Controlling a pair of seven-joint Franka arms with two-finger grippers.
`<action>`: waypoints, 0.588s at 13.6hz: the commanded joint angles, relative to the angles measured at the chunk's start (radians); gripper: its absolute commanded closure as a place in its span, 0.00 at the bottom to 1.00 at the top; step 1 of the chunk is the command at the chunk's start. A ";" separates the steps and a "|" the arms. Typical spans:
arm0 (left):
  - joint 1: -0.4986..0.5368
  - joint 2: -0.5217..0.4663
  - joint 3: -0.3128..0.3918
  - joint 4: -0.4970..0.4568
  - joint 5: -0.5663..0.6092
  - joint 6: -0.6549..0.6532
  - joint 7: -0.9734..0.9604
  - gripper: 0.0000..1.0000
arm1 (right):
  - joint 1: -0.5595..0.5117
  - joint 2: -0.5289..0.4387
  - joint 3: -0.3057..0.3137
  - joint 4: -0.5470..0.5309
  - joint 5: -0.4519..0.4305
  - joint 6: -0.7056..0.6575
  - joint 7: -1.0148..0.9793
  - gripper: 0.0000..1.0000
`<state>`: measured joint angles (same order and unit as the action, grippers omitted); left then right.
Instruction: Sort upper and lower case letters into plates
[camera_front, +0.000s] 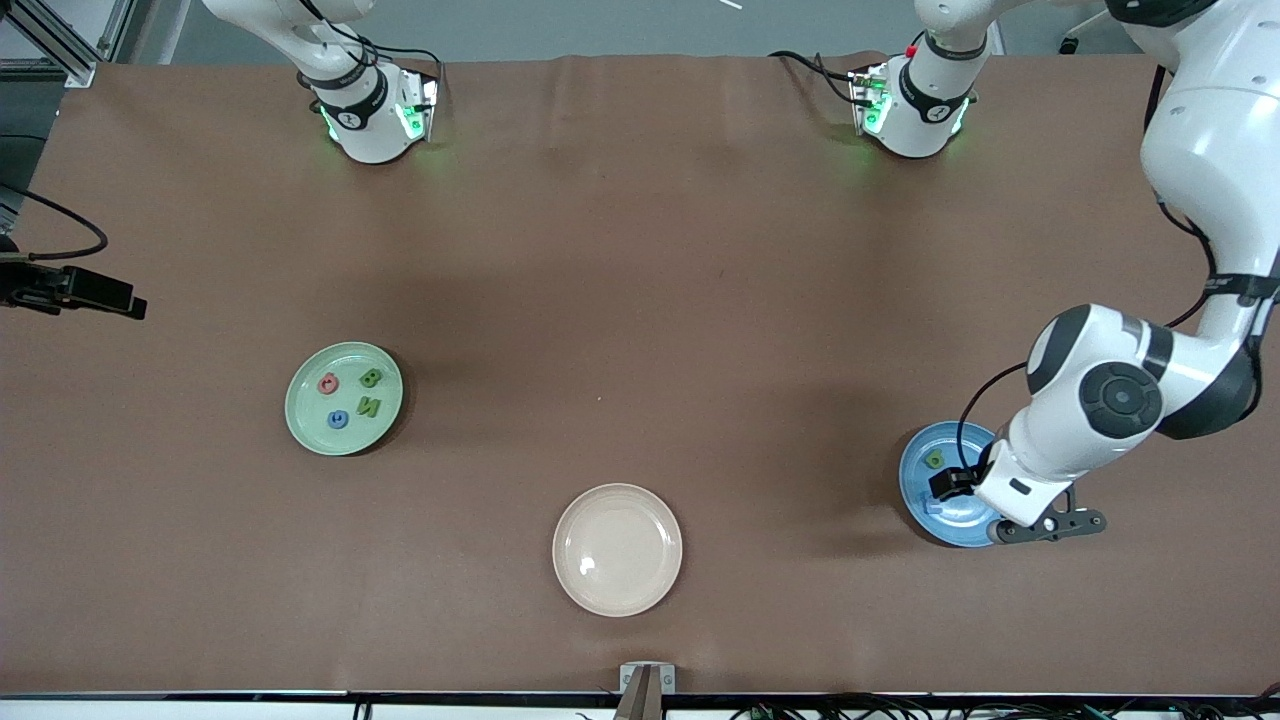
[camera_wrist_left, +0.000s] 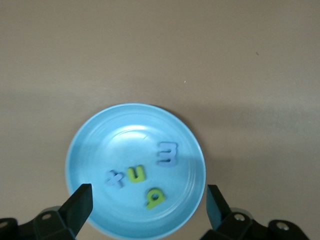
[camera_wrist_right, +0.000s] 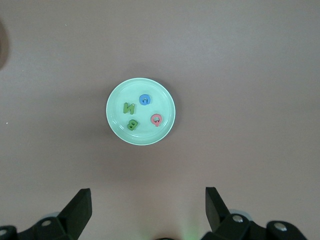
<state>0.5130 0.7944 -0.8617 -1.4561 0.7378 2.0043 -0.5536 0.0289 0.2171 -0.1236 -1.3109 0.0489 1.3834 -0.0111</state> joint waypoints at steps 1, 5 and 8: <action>0.027 -0.036 -0.034 0.071 -0.005 -0.136 0.122 0.00 | -0.024 -0.074 0.027 -0.102 -0.020 0.039 -0.003 0.00; 0.180 -0.093 -0.207 0.075 -0.018 -0.270 0.211 0.00 | -0.038 -0.107 0.036 -0.151 -0.020 0.068 -0.003 0.00; 0.245 -0.116 -0.333 0.080 -0.035 -0.384 0.210 0.00 | -0.027 -0.110 0.036 -0.152 -0.020 0.066 -0.003 0.00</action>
<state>0.7350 0.7102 -1.1374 -1.3695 0.7168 1.6766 -0.3542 0.0143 0.1513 -0.1099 -1.4119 0.0442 1.4316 -0.0111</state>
